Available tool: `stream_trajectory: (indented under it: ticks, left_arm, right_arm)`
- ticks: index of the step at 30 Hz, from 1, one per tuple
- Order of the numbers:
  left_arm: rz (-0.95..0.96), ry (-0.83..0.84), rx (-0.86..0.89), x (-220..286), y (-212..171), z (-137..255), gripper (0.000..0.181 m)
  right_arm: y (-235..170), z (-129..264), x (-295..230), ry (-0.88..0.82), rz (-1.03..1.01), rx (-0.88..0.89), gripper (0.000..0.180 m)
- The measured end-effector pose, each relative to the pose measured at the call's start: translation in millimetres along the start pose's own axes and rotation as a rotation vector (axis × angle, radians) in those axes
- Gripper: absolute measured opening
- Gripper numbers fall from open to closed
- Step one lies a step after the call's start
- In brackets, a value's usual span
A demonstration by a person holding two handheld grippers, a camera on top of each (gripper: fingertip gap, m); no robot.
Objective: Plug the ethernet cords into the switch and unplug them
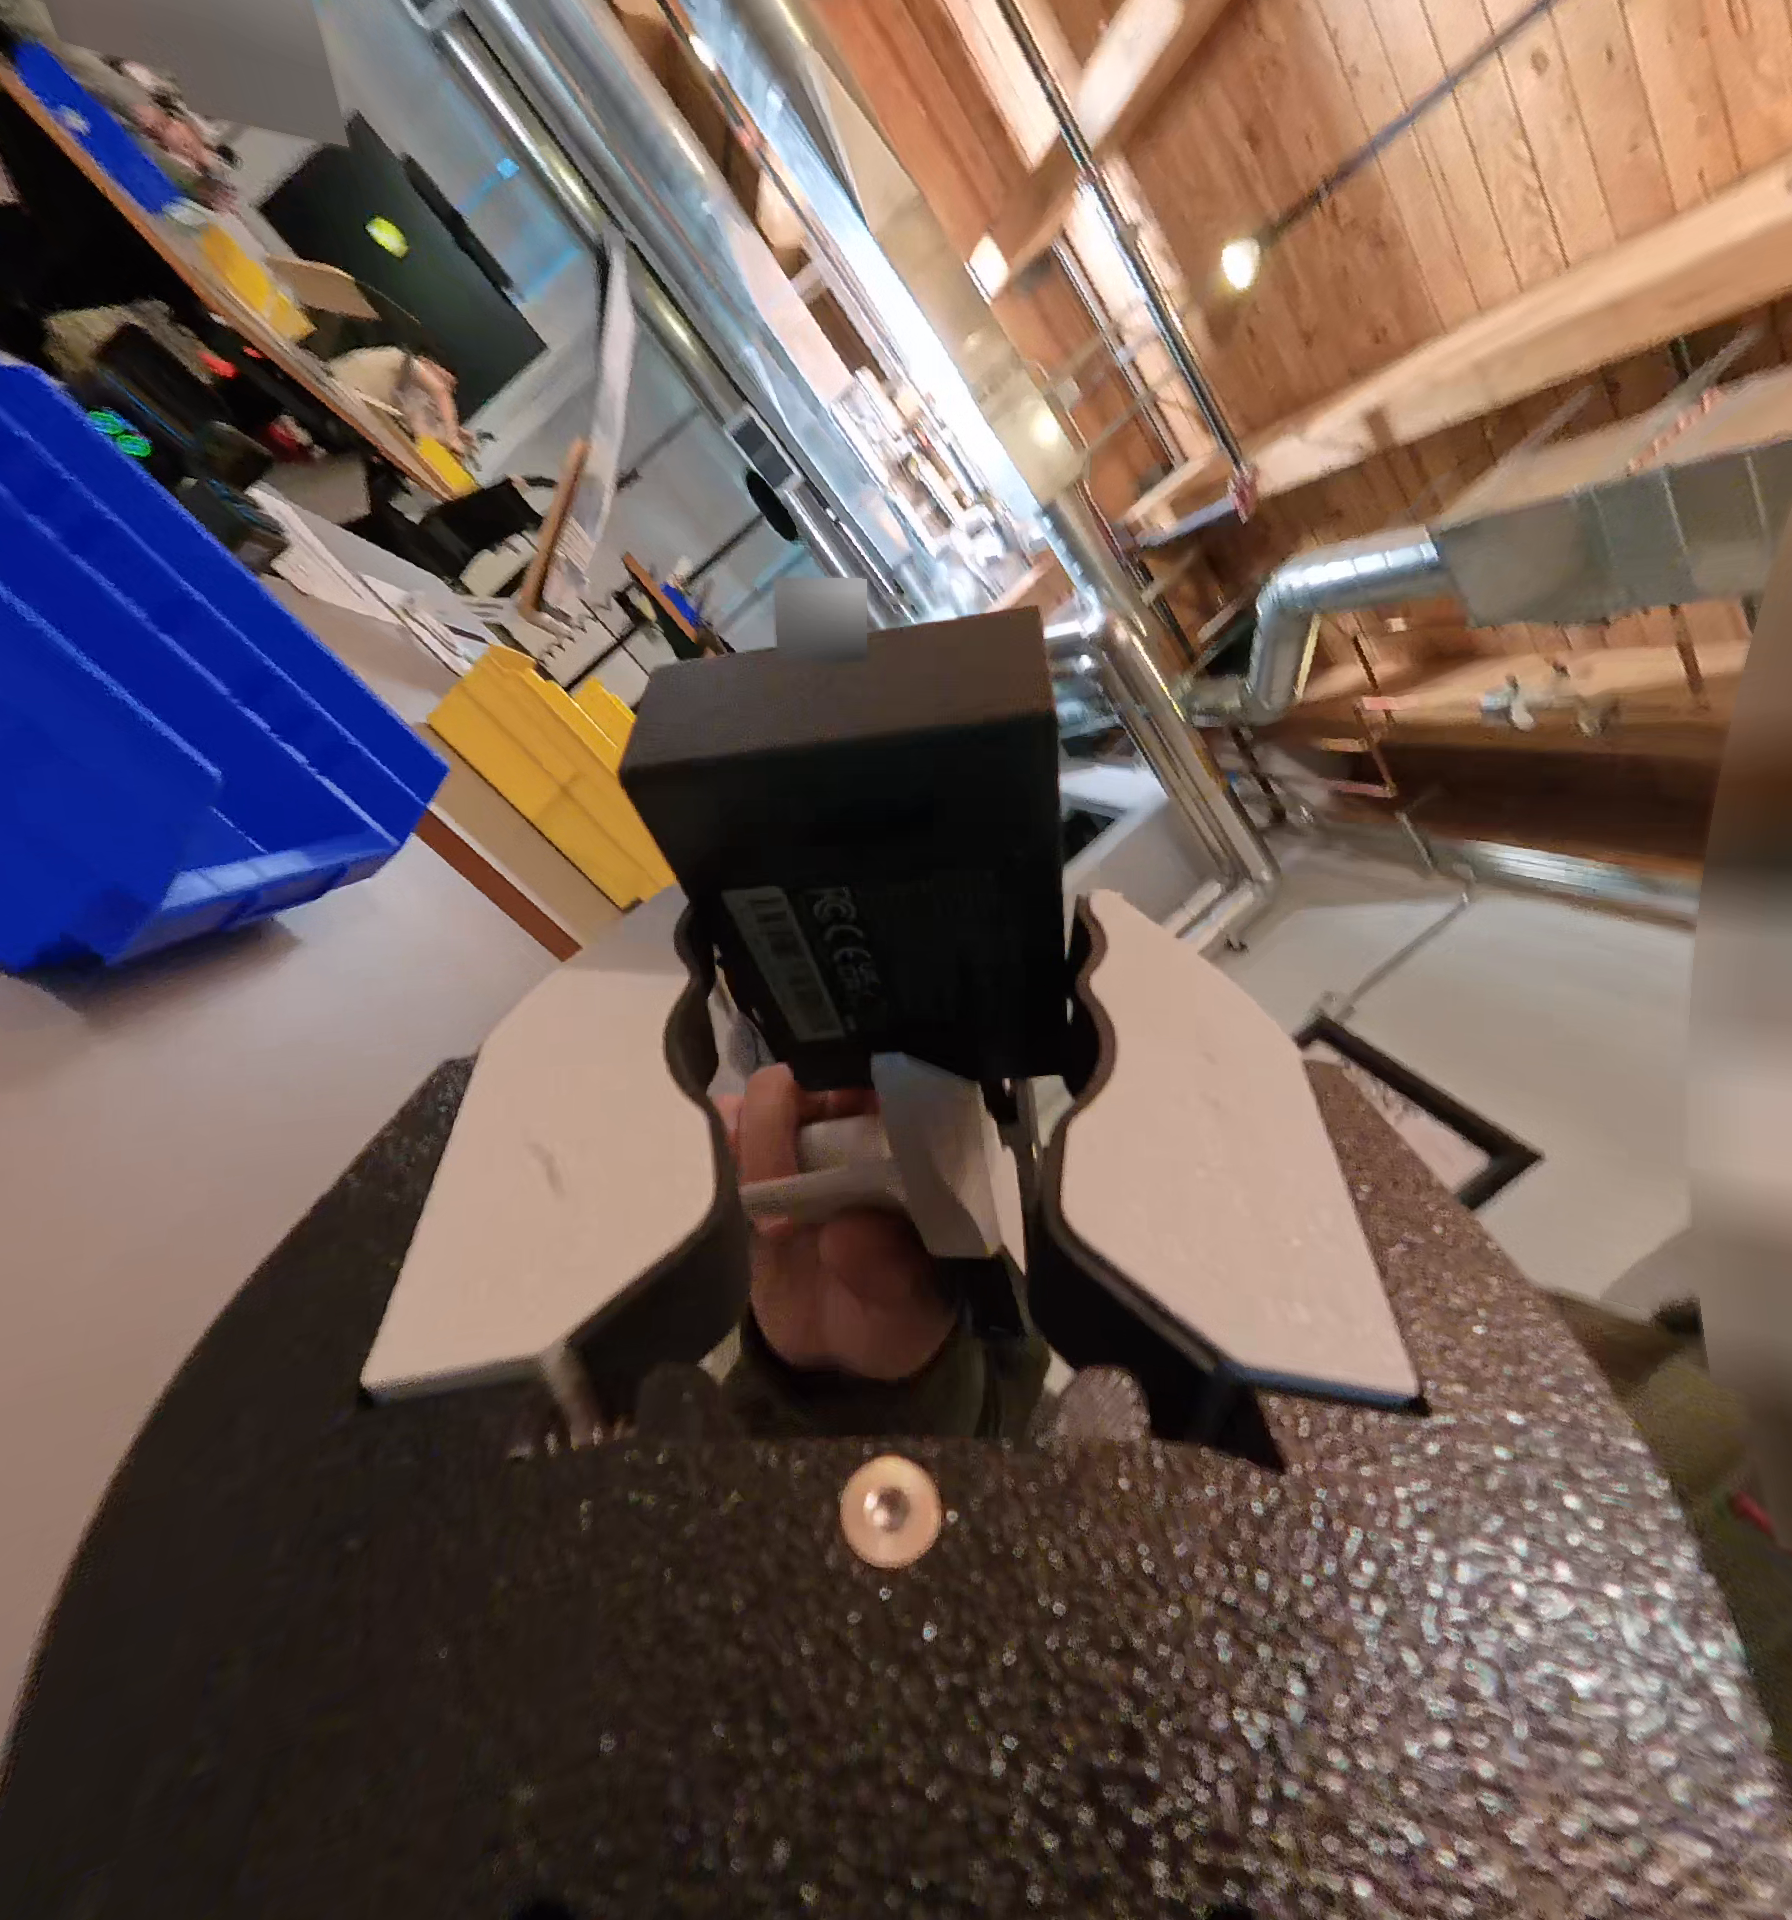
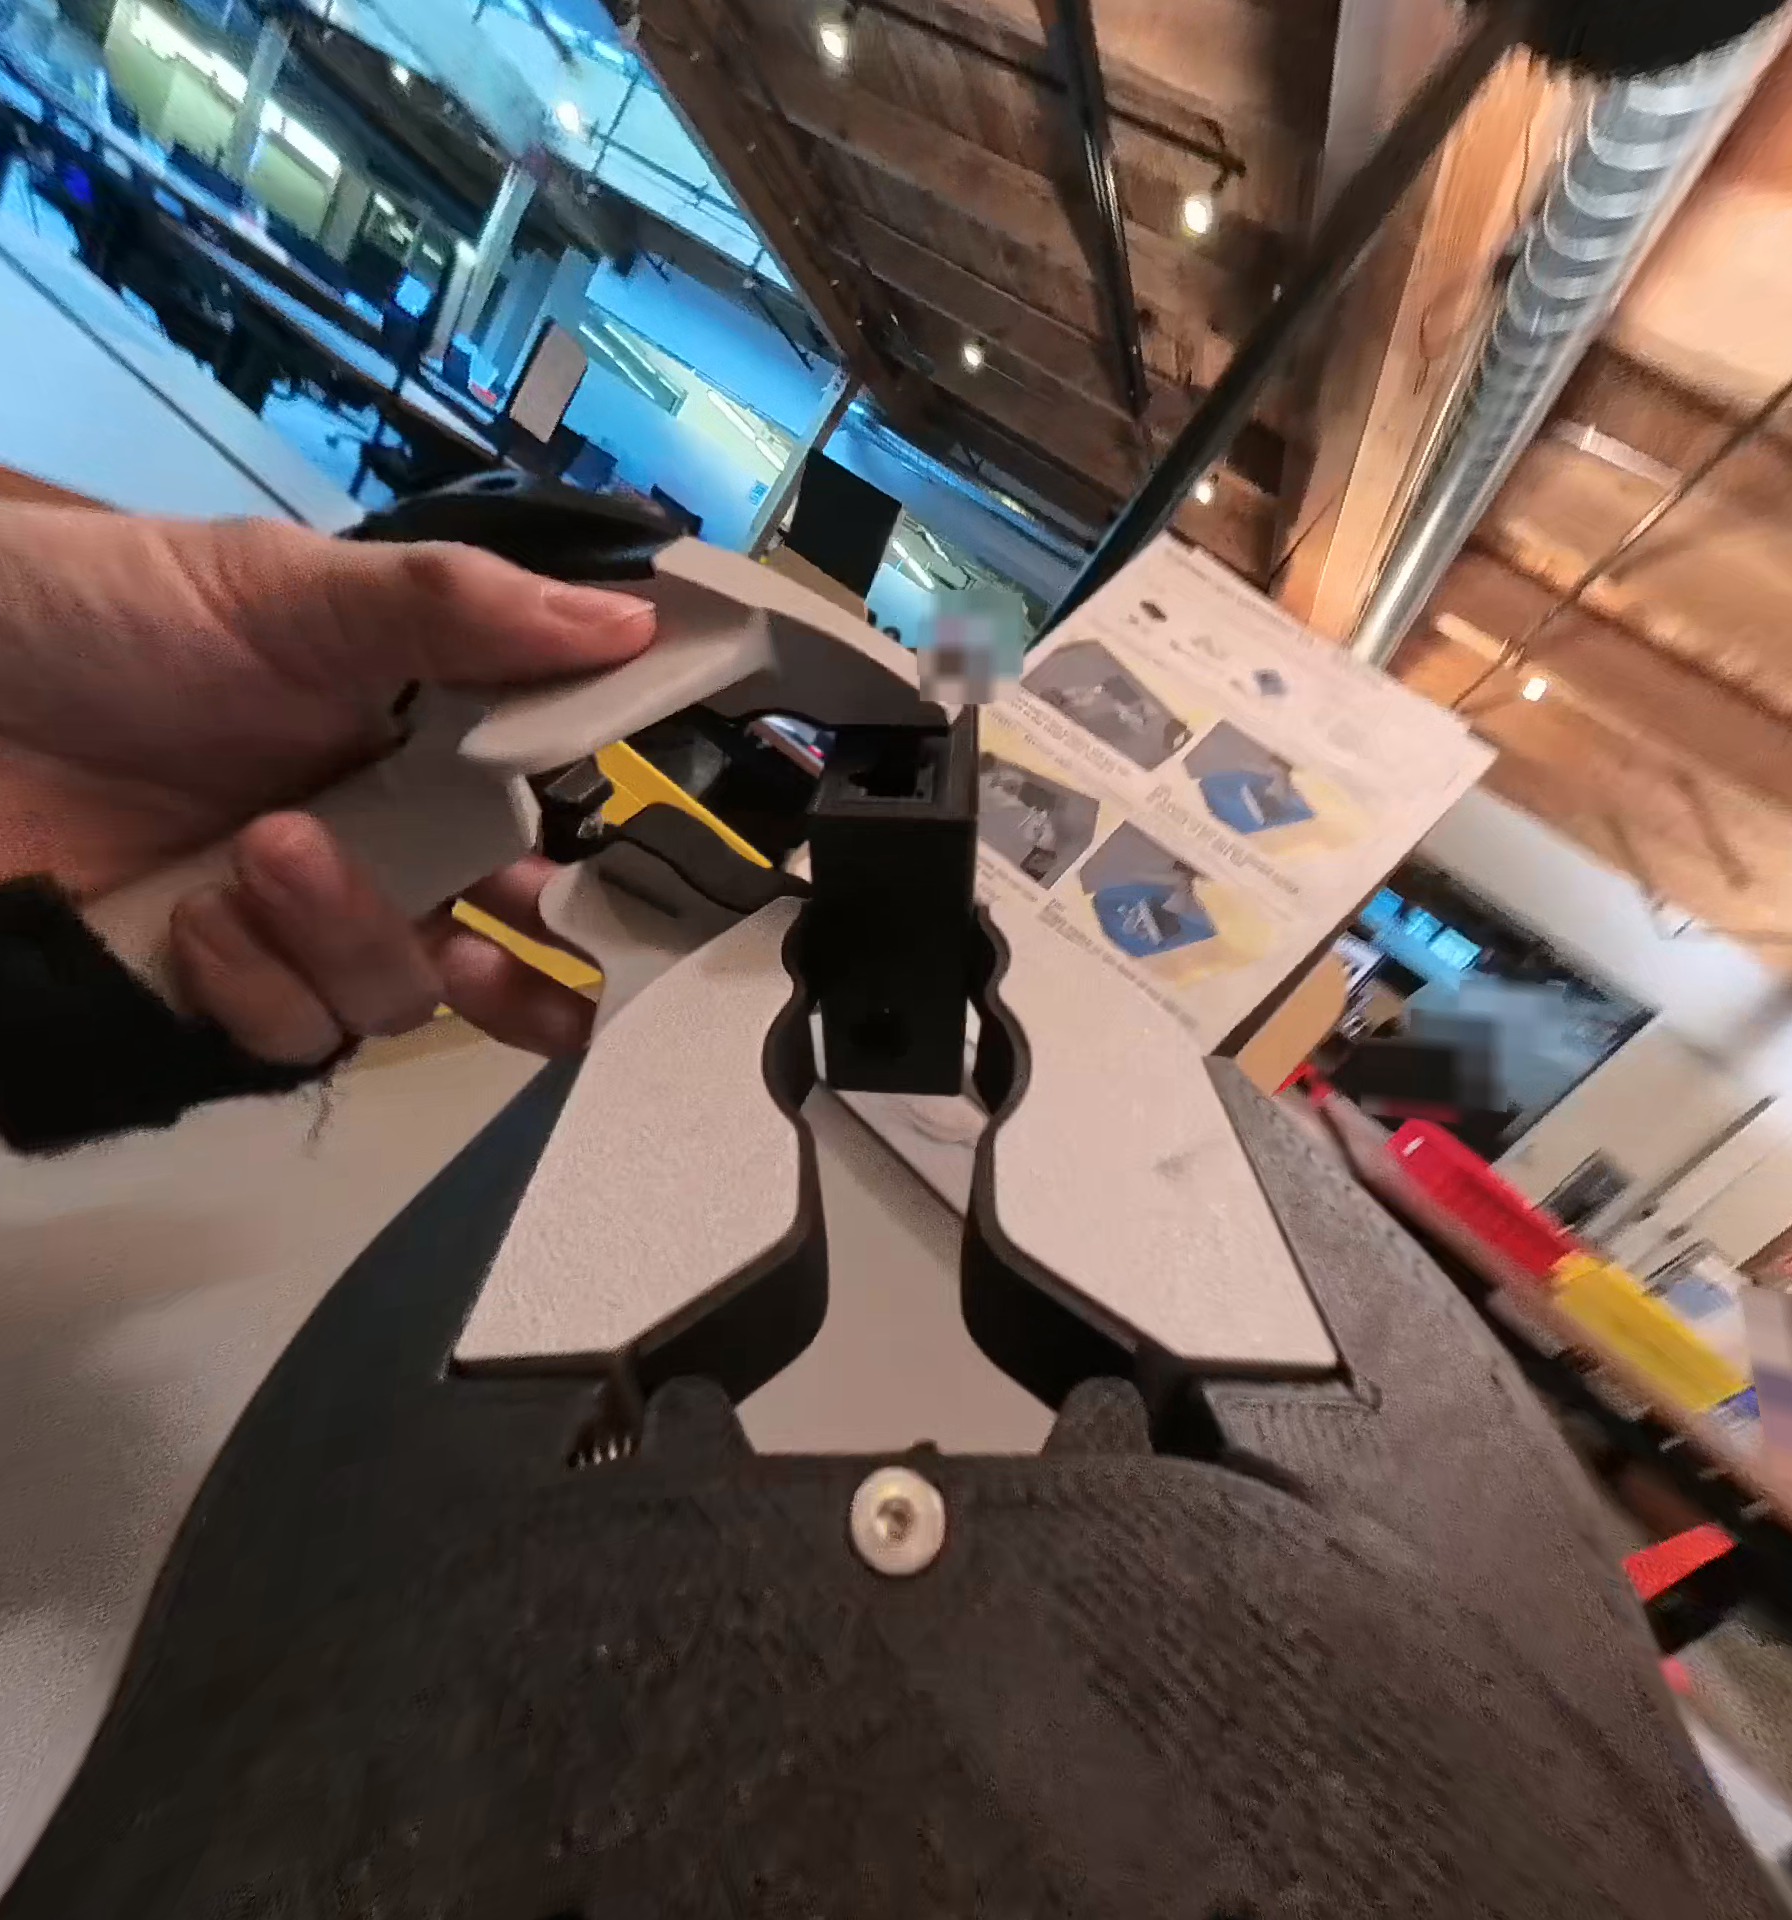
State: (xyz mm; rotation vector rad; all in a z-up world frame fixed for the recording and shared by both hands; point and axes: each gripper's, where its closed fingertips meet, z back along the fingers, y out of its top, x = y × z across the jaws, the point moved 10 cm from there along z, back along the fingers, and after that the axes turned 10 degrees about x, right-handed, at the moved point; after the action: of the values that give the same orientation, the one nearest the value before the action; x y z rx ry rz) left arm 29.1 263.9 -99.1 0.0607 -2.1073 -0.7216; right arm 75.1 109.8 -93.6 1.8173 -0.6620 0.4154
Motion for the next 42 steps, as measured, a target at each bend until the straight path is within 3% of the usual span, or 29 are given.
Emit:
stream_trajectory:
  ticks: [3, 8, 13, 17, 18, 22, 28, 30, 33, 35, 38, 42]
  left_arm:
    - [-0.079, 0.01, -0.066, 4, 6, 4, 0.065]
    - [-0.159, 0.24, -0.195, 6, 17, 17, 0.078]
    - [0.032, 0.327, -0.274, 7, 21, 14, 0.082]
    - [0.157, 0.353, -0.294, -14, 23, 16, 0.05]
    - [0.163, 0.352, -0.301, -21, 21, 16, 0.031]
    - [0.211, 0.322, -0.332, -49, 14, 16, 0.028]
    - [0.22, 0.295, -0.415, -67, 31, 13, 0.027]
    - [0.23, 0.244, -0.465, -67, 33, 7, 0.027]
    - [0.21, 0.277, -0.443, -68, 35, -2, 0.027]
    - [0.209, 0.318, -0.361, -69, 36, -5, 0.027]
    - [0.222, 0.335, -0.286, -65, 28, -9, 0.027]
    - [0.279, 0.304, -0.247, -64, 16, -13, 0.027]
  right_arm:
    - [8, 4, -5, -0.043, 0.269, -0.037, 0.027]
    - [2, 6, -5, -0.037, 0.641, -0.167, 0.027]
    - [-10, 7, -22, 0.055, 0.94, -0.2, 0.027]
    - [-23, 10, -35, 0.128, 1.071, -0.189, 0.027]
    - [-27, 11, -36, 0.13, 1.051, -0.197, 0.027]
    - [-44, 17, -38, 0.205, 0.806, -0.25, 0.036]
    - [-39, 27, 2, 0.172, -0.277, -0.19, 0.071]
    - [-43, 26, 11, 0.19, -0.457, -0.19, 0.076]
    - [-48, 24, 8, 0.139, -0.494, -0.234, 0.082]
    - [-49, 20, 2, -0.01, -0.427, -0.264, 0.095]
    - [-52, 12, -3, -0.194, -0.335, -0.264, 0.092]
    - [-60, 0, -11, -0.178, -0.392, -0.255, 0.079]
